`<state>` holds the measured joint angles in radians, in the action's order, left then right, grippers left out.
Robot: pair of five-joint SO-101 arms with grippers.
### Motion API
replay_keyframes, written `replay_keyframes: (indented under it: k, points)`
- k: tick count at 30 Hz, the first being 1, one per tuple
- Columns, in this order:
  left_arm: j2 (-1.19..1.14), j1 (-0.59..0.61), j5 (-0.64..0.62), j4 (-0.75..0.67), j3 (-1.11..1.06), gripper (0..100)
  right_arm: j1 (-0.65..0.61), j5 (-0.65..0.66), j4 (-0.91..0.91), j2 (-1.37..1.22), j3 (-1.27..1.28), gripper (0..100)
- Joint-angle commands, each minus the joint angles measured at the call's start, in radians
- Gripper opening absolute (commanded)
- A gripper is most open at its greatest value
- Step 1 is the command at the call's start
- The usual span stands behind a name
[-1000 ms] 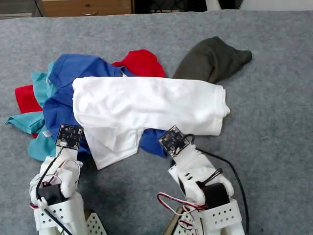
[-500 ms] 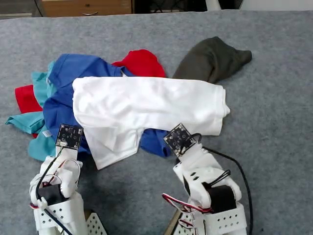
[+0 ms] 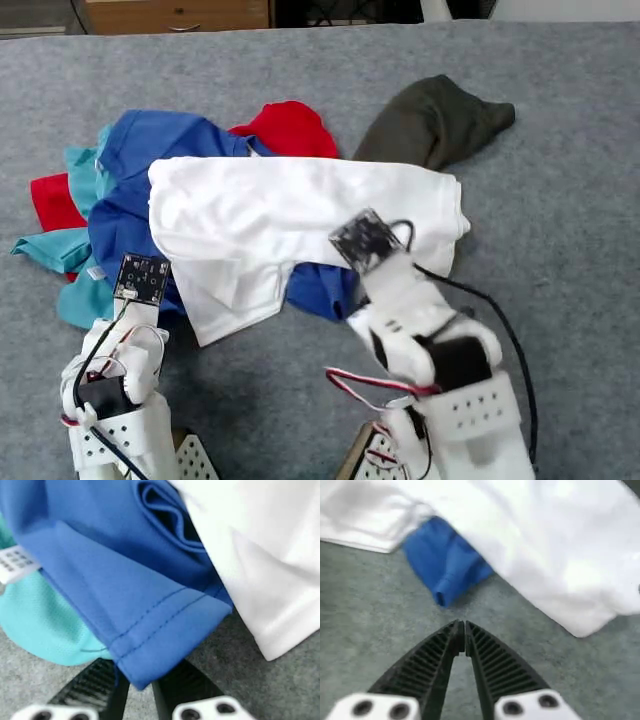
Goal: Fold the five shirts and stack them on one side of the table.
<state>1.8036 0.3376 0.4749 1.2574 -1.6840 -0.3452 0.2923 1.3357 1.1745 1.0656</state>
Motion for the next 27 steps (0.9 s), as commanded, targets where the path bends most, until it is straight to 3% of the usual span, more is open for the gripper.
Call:
replay_keyframes:
  k: [1, 5, 11, 19, 27]
  points:
    - [0.006, 0.002, 0.006, -0.011, -0.015, 3, -0.184, -0.114, 0.011, -0.15, -0.148, 1.6]
    - [0.006, 0.002, 0.006, -0.011, -0.015, 3, -0.245, -0.161, -0.043, -0.317, -0.229, 4.7]
    - [0.006, 0.002, 0.006, -0.011, -0.015, 3, -0.267, -0.167, -0.092, -0.591, -0.426, 23.0]
    - [0.006, 0.002, 0.006, -0.011, -0.015, 3, -0.264, -0.167, -0.316, -0.987, -0.691, 23.7]
    - [0.006, 0.002, 0.006, -0.011, -0.015, 3, -0.227, -0.167, -0.351, -1.302, -0.886, 23.7]
